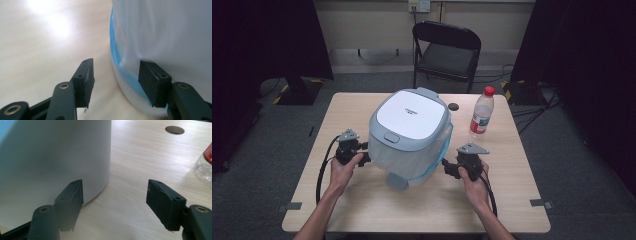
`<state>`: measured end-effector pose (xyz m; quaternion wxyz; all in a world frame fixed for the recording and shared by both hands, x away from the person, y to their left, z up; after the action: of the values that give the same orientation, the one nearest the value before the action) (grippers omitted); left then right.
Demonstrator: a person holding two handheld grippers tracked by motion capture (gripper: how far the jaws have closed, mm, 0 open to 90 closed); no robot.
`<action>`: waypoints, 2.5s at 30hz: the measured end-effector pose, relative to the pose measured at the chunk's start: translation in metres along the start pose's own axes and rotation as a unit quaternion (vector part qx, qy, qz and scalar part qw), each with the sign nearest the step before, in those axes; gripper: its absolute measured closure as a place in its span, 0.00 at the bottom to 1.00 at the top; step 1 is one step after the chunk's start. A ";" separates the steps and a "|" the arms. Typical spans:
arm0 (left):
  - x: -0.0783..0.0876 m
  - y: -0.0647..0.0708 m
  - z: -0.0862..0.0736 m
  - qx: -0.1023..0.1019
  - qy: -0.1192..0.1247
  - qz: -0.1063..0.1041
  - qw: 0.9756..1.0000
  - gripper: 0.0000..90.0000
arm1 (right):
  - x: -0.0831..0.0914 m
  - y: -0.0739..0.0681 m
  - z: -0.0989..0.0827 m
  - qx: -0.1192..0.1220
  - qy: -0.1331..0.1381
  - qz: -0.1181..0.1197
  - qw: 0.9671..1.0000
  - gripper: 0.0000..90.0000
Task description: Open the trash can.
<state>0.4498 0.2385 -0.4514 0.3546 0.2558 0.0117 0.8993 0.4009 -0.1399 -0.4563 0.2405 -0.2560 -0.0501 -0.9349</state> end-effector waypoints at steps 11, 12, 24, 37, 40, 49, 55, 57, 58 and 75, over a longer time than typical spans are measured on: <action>-0.002 0.010 0.002 -0.016 0.017 -0.027 0.999 0.70 | -0.008 0.000 0.010 -0.016 0.018 0.007 1.000 0.43; 0.000 0.016 -0.001 -0.021 0.020 -0.034 0.999 0.71 | -0.012 0.002 0.013 -0.014 0.023 -0.004 1.000 0.53; 0.018 0.005 -0.038 -0.029 -0.052 -0.024 0.998 0.54 | -0.028 0.015 0.036 0.003 0.033 -0.021 0.999 0.44; 0.003 -0.015 -0.010 0.006 -0.008 0.028 1.000 0.49 | -0.031 0.015 0.039 0.000 0.029 -0.017 0.999 0.50; -0.005 -0.007 0.006 0.002 -0.003 0.028 1.000 0.49 | -0.034 0.014 0.040 -0.001 0.030 -0.010 1.000 0.52; -0.001 -0.004 0.002 0.018 0.007 0.038 0.999 0.59 | -0.052 0.005 0.049 0.006 0.035 0.031 0.999 0.63; 0.012 -0.002 -0.005 0.027 0.010 0.022 0.999 0.71 | -0.053 -0.005 0.050 0.006 0.028 0.065 0.997 0.74; 0.017 -0.001 -0.009 0.027 0.010 0.016 0.999 0.71 | -0.050 -0.009 0.048 0.003 0.024 0.070 0.997 0.74; 0.020 0.000 -0.011 0.024 0.010 0.015 1.000 0.71 | -0.048 -0.011 0.047 0.004 0.023 0.071 0.997 0.74; 0.038 0.001 -0.023 0.018 0.010 0.030 0.999 0.59 | -0.019 -0.037 0.032 0.019 0.010 0.079 0.997 0.63</action>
<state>0.4152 0.2655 -0.4540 0.3227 0.2530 0.0234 0.9117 0.4121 -0.0928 -0.4371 0.3191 -0.2450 -0.0445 -0.9144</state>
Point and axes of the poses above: each handheld gripper's, and its own axes: x roughly backward along the jaws, z roughly out of its top, y roughly to its right, the point moved 1 cm from there along -x, roughly forward along the jaws, and after that the axes turned 3 degrees about y, right-handed, at the moved point
